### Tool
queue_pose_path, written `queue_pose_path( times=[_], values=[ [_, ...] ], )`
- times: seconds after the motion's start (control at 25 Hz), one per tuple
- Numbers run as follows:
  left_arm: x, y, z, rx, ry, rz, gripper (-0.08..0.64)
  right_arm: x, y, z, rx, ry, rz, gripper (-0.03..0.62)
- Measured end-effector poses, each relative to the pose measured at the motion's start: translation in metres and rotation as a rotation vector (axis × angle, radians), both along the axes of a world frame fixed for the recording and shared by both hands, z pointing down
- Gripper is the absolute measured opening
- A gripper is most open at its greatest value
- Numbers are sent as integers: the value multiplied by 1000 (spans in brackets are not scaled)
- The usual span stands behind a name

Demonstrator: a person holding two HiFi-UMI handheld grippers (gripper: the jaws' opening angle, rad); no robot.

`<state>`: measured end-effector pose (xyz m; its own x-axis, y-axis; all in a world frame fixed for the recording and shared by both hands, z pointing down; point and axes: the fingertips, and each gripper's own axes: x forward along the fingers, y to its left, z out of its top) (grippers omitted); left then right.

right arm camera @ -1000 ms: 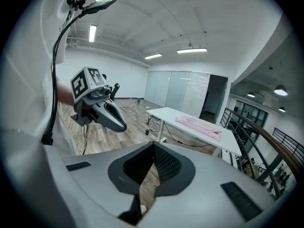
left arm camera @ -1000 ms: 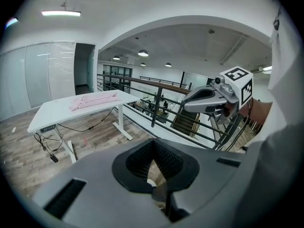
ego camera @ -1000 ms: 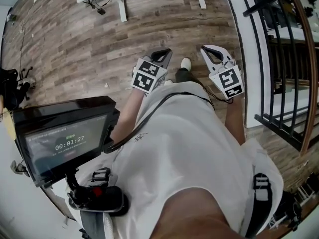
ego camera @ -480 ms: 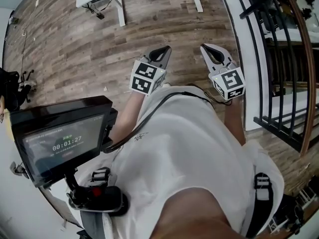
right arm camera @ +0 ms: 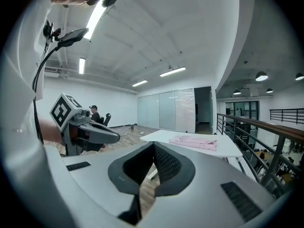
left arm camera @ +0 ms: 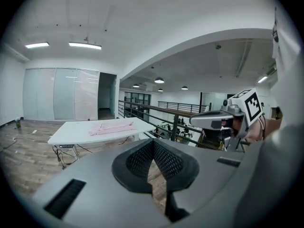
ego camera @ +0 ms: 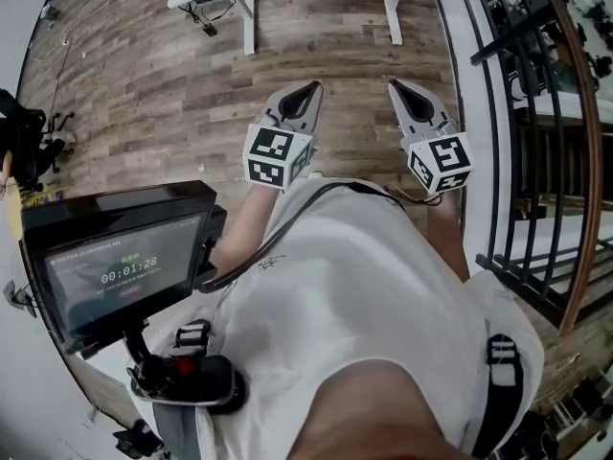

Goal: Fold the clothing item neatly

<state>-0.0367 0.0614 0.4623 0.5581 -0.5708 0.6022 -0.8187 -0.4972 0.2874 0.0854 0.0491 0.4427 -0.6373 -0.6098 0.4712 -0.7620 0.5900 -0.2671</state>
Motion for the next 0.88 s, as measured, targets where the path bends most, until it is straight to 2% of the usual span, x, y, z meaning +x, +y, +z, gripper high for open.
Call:
queue_pose_path(
  times=[0.44, 0.88],
  values=[
    [-24, -6, -2, 23, -16, -106, 2, 1, -14, -2, 15, -32, 9, 3],
    [-22, -14, -5, 33, -10, -117, 2, 14, -17, -4, 13, -13, 15, 3]
  ],
)
